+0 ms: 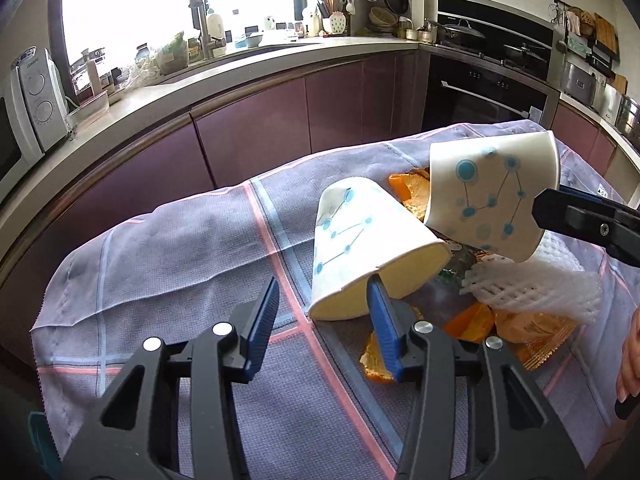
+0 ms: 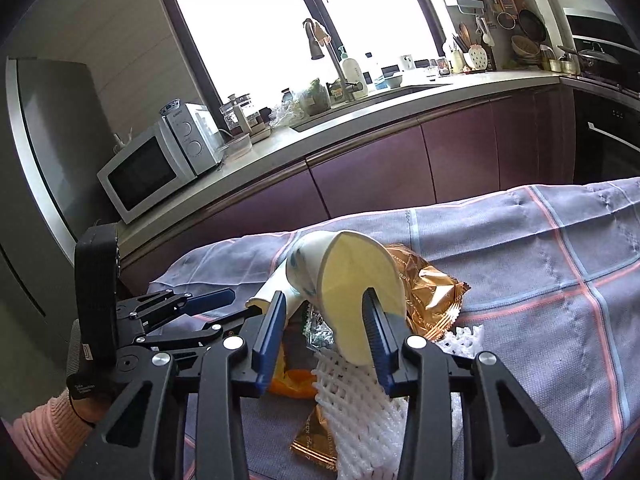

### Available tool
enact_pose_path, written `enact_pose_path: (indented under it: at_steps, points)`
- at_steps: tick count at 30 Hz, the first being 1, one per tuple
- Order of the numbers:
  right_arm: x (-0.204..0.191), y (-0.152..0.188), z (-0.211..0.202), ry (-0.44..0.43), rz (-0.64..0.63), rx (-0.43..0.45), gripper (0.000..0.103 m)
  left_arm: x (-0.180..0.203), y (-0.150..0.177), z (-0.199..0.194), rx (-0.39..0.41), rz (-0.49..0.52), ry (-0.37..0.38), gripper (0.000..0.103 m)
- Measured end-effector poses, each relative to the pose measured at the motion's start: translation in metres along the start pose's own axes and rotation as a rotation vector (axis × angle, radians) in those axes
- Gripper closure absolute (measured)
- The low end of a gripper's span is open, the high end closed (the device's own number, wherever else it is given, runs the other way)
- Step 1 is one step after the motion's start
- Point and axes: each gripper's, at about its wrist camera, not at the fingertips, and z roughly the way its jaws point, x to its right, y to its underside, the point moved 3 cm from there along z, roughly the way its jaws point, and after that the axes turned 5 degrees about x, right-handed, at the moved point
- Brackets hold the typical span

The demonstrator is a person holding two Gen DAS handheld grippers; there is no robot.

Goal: Collect trash

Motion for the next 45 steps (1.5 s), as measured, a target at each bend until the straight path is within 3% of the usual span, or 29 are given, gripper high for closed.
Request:
enact_pose_path:
  at_steps: [9,15,21,36,45]
  points:
    - [0.0,0.001,0.003,-0.001,0.006,-0.002,0.074,-0.004,-0.005,0.013,-0.012,-0.018,0.018,0.08]
    - [0.001,0.002,0.004,-0.003,0.004,-0.011,0.09,-0.002,-0.003,0.012,0.001,-0.004,0.006,0.093]
    - [0.001,0.002,0.002,0.0,-0.007,0.005,0.097,0.0,-0.001,0.001,0.029,-0.001,-0.01,0.099]
    - [-0.016,-0.011,-0.013,-0.033,-0.024,0.079,0.101,-0.026,0.004,-0.051,0.117,-0.066,-0.059,0.099]
    - [-0.042,-0.012,-0.022,-0.128,-0.022,0.085,0.101,-0.054,0.015,-0.105,0.189,-0.123,-0.095,0.099]
